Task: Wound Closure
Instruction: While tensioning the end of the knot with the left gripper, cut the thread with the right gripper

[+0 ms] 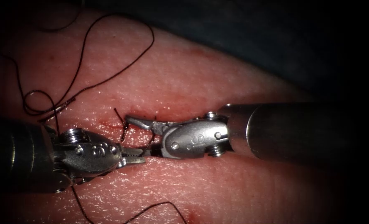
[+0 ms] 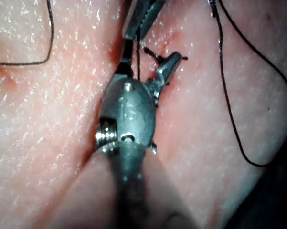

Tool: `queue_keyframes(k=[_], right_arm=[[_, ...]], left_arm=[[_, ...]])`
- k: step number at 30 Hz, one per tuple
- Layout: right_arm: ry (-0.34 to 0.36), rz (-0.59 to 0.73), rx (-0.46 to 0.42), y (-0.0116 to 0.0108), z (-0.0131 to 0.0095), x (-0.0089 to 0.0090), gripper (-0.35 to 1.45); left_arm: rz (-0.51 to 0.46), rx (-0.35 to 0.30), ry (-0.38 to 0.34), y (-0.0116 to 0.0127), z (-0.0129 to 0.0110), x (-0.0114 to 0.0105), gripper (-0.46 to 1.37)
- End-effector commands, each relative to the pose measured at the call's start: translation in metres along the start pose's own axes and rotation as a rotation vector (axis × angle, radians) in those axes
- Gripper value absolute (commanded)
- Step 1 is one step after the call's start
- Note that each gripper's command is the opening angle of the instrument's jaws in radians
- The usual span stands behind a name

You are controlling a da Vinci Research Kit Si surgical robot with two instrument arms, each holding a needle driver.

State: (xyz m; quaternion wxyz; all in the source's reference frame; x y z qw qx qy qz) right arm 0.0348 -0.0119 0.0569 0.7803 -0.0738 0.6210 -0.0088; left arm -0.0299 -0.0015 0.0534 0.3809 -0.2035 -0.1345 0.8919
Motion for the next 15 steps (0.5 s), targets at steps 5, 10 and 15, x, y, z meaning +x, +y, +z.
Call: queue_keyframes(k=[5, 10, 15], right_arm=[[0.007, 0.0, 0.0, -0.0001, 0.0004, 0.0003, 1.03], [0.008, -0.001, 0.0, -0.0004, 0.0013, 0.0005, 1.03], [0.008, 0.004, 0.0, -0.0003, 0.0015, 0.0003, 1.02]], left_arm=[[0.003, -0.007, -0.001, 0.0005, 0.0002, 0.0002, -0.35], [0.007, -0.011, -0.001, 0.0009, 0.0003, 0.0003, -0.35], [0.007, -0.017, -0.001, 0.0012, 0.0002, 0.0001, -0.35]])
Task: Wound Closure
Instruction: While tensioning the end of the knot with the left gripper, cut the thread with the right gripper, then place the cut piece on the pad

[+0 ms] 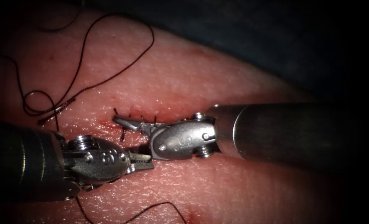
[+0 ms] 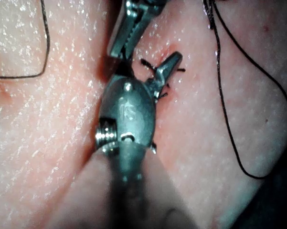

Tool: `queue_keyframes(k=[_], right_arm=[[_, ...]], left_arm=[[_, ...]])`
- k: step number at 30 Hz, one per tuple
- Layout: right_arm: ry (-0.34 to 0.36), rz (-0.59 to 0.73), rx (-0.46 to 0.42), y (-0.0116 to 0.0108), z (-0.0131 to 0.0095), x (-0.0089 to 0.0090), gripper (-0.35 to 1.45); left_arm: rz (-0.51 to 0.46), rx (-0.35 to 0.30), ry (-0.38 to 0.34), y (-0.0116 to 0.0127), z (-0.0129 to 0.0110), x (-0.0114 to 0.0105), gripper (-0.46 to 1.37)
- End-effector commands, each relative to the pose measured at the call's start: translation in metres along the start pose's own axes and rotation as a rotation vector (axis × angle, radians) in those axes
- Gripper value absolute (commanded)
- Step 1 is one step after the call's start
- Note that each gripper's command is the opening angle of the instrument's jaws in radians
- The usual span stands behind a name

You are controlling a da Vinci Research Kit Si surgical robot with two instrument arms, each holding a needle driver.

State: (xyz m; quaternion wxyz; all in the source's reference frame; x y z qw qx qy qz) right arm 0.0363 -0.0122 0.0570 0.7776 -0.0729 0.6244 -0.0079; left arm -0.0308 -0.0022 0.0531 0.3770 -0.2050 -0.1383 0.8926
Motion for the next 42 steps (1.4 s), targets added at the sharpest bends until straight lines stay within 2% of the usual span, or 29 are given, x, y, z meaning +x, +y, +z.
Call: queue_keyframes(k=[1, 8, 11, 13, 16, 17, 27, 39, 40, 41, 42], right_arm=[[-0.001, 0.001, 0.0, 0.0001, 0.0, -0.0001, 1.02], [0.0, 0.012, -0.001, 0.0001, 0.0002, -0.0003, 0.97], [0.006, 0.017, 0.006, 0.0, 0.0003, -0.0002, 0.79], [0.016, 0.021, 0.016, -0.0002, 0.0003, -0.0001, 0.51], [0.026, 0.034, 0.031, -0.0005, 0.0003, -0.0003, -0.24], [0.026, 0.033, 0.04, -0.0006, 0.0004, -0.0004, -0.35], [-0.001, 0.064, 0.029, -0.0008, 0.0005, -0.0014, -0.35], [-0.004, 0.066, 0.035, -0.0004, -0.0001, -0.0014, -0.35], [-0.002, 0.066, 0.037, -0.0004, -0.0001, -0.0014, -0.19], [-0.002, 0.066, 0.038, -0.0004, -0.0002, -0.0014, 0.05], [-0.001, 0.065, 0.039, -0.0005, -0.0002, -0.0014, 0.41]], left_arm=[[0.0, -0.007, 0.0, 0.0, -0.0001, 0.0, -0.35], [0.006, -0.01, 0.0, 0.0, -0.0001, 0.0, -0.35], [0.007, -0.01, 0.0, 0.0, -0.0001, 0.0, -0.35], [0.007, -0.01, 0.0, -0.0001, -0.0001, 0.0, -0.35], [0.007, -0.01, 0.0, -0.0001, -0.0001, 0.0, -0.35], [0.007, -0.01, 0.0, -0.0001, -0.0001, 0.0, -0.35], [0.005, -0.012, 0.0, 0.0, 0.0001, 0.0002, -0.35], [0.015, -0.017, 0.001, -0.0001, -0.0003, -0.0004, -0.35], [0.016, -0.018, 0.001, -0.0001, -0.0004, -0.0006, -0.35], [0.017, -0.018, 0.001, -0.0001, -0.0005, -0.0007, -0.35], [0.017, -0.019, 0.001, -0.0001, -0.0006, -0.0009, -0.35]])
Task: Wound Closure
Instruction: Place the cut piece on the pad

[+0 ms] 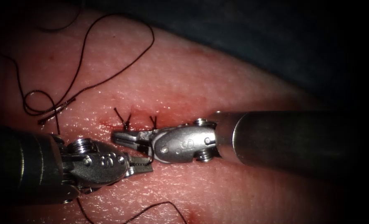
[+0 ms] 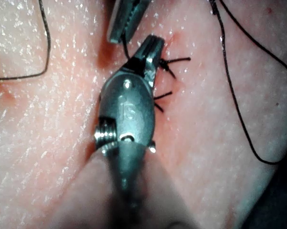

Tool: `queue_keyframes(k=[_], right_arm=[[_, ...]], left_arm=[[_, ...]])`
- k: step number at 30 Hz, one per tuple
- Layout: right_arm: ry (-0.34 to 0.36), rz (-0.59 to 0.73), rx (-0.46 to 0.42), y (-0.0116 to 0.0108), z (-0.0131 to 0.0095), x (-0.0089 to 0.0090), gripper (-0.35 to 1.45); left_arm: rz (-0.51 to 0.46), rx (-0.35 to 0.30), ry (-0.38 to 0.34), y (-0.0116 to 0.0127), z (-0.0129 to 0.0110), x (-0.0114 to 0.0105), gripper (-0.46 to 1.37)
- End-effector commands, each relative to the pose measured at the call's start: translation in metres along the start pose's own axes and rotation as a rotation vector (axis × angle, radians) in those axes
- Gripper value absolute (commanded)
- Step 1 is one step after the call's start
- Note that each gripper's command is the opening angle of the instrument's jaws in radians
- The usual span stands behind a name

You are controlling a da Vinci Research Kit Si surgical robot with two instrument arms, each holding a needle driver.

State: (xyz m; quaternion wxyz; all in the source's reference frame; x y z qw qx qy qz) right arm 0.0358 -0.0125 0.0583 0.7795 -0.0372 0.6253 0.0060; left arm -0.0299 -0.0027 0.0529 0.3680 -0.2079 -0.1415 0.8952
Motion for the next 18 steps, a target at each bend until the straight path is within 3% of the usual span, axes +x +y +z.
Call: queue_keyframes(k=[1, 3, 10, 18], right_arm=[[0.004, -0.002, -0.001, -0.0002, 0.0, -0.0001, 0.62], [0.009, -0.003, 0.001, -0.0003, -0.0002, -0.0002, 1.07], [0.004, 0.004, -0.023, 0.0006, -0.0029, 0.0004, 1.23], [-0.026, -0.016, -0.087, 0.0044, -0.0108, 0.0013, 1.3]], left_arm=[[0.0, -0.008, 0.001, 0.0, -0.0001, -0.0001, -0.35], [0.002, -0.01, 0.001, 0.0, -0.0004, -0.0004, -0.35], [0.022, -0.011, 0.001, 0.0, -0.0008, -0.0009, -0.35], [0.059, -0.004, 0.007, 0.001, -0.0001, 0.0001, -0.35]])
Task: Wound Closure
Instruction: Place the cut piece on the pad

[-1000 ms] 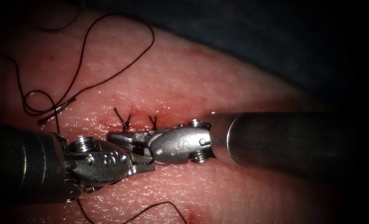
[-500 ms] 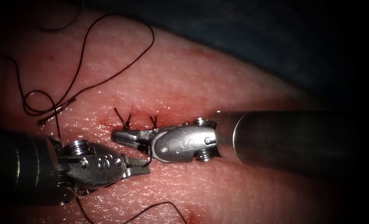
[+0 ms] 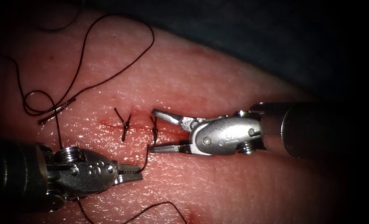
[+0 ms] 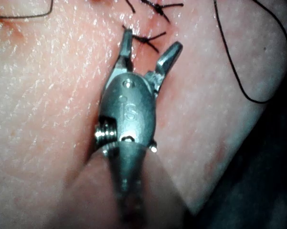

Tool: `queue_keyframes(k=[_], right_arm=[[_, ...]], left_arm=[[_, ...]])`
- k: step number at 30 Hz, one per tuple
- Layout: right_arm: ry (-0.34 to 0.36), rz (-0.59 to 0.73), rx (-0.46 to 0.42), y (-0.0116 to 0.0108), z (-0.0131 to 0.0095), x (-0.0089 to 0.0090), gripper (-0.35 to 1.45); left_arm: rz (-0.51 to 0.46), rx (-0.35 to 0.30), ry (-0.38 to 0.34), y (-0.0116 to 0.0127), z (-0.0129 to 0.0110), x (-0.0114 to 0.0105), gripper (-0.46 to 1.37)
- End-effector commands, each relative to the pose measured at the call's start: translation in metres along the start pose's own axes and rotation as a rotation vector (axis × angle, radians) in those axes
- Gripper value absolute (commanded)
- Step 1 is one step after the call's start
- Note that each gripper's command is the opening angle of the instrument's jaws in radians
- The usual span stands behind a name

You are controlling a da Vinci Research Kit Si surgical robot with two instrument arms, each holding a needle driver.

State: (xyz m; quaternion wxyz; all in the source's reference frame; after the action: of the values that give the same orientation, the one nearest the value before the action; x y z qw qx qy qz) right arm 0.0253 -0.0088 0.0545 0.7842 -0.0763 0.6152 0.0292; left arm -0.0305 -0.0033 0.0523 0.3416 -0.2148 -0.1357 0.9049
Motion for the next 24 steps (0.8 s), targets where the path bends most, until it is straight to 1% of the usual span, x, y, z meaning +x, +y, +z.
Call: queue_keyframes(k=[1, 4, 7, 8, 10, 11, 13, 14, 15, 17, 19, 20, 23, 24], right_arm=[[-0.009, -0.01, -0.001, 0.0005, -0.0013, 0.0, 1.3], [-0.022, -0.008, -0.01, 0.0016, -0.0047, -0.0001, 1.29], [-0.037, -0.012, -0.019, 0.0027, -0.008, -0.0003, 1.27], [-0.044, -0.016, -0.024, 0.0031, -0.009, -0.0004, 1.27], [-0.059, -0.016, -0.036, 0.0039, -0.011, -0.0005, 1.27], [-0.071, -0.017, -0.044, 0.0048, -0.0129, -0.0007, 1.26], [-0.083, -0.013, -0.054, 0.0055, -0.0146, -0.0008, 1.26], [-0.095, -0.016, -0.062, 0.006, -0.0161, -0.0009, 1.26], [-0.098, -0.015, -0.064, 0.0062, -0.0164, -0.001, 1.26], [-0.112, -0.009, -0.083, 0.0069, -0.0185, -0.0011, 1.26], [-0.124, -0.007, -0.097, 0.0071, -0.0198, -0.0012, 1.26], [-0.131, -0.011, -0.102, 0.0072, -0.0204, -0.0013, 1.26], [-0.138, -0.01, -0.113, 0.0072, -0.0212, -0.0015, 1.26], [-0.14, -0.009, -0.116, 0.0071, -0.0212, -0.0016, 1.26]], left_arm=[[0.008, 0.001, 0.004, 0.0003, 0.0004, 0.0004, -0.35], [0.032, -0.002, 0.017, 0.0012, 0.0012, 0.0016, -0.35], [0.056, -0.006, 0.031, 0.003, 0.0029, 0.0036, -0.35], [0.059, -0.012, 0.032, 0.0034, 0.0032, 0.0039, -0.35], [0.079, -0.031, 0.044, 0.0049, 0.0047, 0.0052, -0.35], [0.087, -0.051, 0.056, 0.0059, 0.0059, 0.0059, -0.35], [0.091, -0.058, 0.061, 0.0069, 0.0073, 0.0067, -0.35], [0.103, -0.065, 0.065, 0.0077, 0.0086, 0.0073, -0.35], [0.103, -0.068, 0.067, 0.008, 0.0091, 0.0075, -0.35], [0.108, -0.08, 0.074, 0.0088, 0.011, 0.0083, -0.35], [0.115, -0.081, 0.077, 0.0094, 0.0126, 0.009, -0.35], [0.123, -0.086, 0.081, 0.0099, 0.014, 0.0095, -0.35], [0.139, -0.103, 0.089, 0.0108, 0.0164, 0.0104, -0.35], [0.154, -0.12, 0.095, 0.0113, 0.0181, 0.0109, -0.35]])
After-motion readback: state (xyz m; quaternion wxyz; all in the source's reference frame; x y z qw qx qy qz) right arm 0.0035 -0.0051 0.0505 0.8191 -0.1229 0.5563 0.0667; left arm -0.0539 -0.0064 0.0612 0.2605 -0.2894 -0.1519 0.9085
